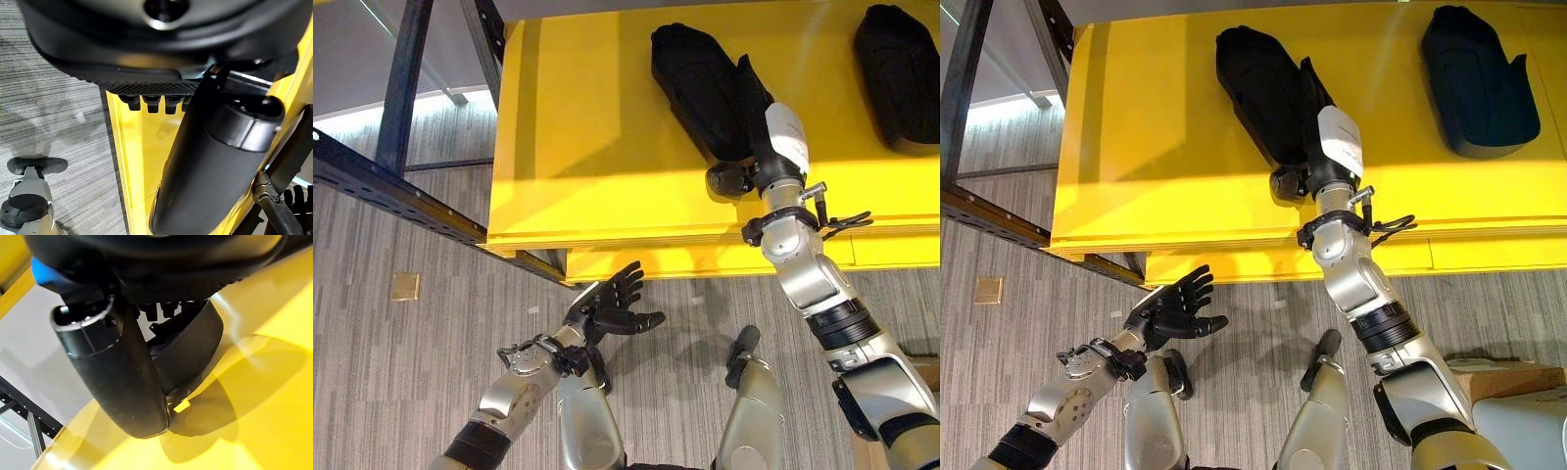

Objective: Move parts from the plastic box to the shelf.

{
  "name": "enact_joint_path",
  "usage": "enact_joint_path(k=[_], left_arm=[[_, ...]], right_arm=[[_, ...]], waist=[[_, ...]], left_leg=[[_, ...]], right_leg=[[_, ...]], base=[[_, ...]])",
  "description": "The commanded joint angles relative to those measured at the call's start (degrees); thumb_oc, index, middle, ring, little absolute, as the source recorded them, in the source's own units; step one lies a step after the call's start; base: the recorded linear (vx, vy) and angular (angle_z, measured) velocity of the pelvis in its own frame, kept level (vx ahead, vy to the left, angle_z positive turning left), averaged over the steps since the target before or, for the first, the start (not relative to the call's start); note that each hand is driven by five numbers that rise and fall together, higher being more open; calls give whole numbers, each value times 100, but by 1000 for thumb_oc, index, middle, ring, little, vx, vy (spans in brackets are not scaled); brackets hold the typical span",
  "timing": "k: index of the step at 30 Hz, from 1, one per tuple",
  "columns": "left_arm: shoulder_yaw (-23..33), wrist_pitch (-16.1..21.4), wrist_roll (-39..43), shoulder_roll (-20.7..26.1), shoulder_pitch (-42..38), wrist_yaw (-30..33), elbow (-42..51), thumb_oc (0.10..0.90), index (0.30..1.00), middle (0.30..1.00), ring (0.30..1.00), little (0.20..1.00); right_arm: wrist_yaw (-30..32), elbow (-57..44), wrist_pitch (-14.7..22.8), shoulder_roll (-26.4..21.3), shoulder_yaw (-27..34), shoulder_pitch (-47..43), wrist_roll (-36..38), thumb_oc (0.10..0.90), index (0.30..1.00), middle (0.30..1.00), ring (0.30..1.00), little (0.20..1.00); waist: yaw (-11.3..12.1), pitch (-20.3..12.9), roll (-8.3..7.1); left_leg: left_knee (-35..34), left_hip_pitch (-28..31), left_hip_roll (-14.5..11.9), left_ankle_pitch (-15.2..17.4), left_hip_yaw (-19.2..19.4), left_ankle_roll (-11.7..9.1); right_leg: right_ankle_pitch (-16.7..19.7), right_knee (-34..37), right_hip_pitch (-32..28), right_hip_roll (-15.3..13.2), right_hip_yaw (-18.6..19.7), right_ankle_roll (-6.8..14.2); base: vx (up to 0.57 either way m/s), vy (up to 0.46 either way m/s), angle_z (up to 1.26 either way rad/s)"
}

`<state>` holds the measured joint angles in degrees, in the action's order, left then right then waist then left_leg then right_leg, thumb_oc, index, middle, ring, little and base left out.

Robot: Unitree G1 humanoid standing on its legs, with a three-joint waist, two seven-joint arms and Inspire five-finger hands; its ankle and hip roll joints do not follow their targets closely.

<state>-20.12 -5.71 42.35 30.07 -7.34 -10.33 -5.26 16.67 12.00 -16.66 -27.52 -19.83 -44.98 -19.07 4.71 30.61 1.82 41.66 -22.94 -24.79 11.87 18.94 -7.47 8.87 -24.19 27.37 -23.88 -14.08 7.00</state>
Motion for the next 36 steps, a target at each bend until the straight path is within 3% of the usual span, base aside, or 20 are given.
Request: enact_joint_path(k=[1,8,21,28,36], left_arm=[[159,418,24,-75,20,-199,730,900,1000,1000,1000,1000],[166,423,-24,-121,8,-187,703,900,1000,1000,1000,1000],[152,383,-46,-200,-27,-145,686,900,1000,1000,1000,1000],[127,402,-61,-247,-76,-132,634,900,1000,1000,1000,1000],[113,427,-33,-248,-91,-141,597,900,1000,1000,1000,1000]], right_arm=[[160,-390,239,-361,36,-516,-327,900,1000,1000,1000,1000],[326,-341,-1,-211,98,-391,685,900,1000,1000,1000,1000],[730,-188,-57,26,407,-6,1791,900,1000,1000,1000,1000],[736,-120,132,92,501,117,1578,900,1000,1000,1000,1000],[760,-237,107,77,465,212,1372,900,1000,1000,1000,1000]], waist=[[56,-82,86],[45,-82,64],[-40,-82,61],[-93,-82,79],[-136,-82,93]], left_leg=[[-791,306,462,32,100,412],[-754,286,432,47,89,399],[-757,351,461,72,117,405],[-732,339,460,85,138,410],[-735,346,480,94,150,414]], right_leg=[[-2039,-1573,-182,-62,-7,133],[-2047,-1588,-166,-65,7,126],[-2054,-1579,-217,-30,56,116],[-2050,-1586,-199,-17,97,113],[-2057,-1592,-202,8,134,108]], base=[[0,0,0],[0,0,0],[0,0,0],[0,0,0],[0,0,0]])
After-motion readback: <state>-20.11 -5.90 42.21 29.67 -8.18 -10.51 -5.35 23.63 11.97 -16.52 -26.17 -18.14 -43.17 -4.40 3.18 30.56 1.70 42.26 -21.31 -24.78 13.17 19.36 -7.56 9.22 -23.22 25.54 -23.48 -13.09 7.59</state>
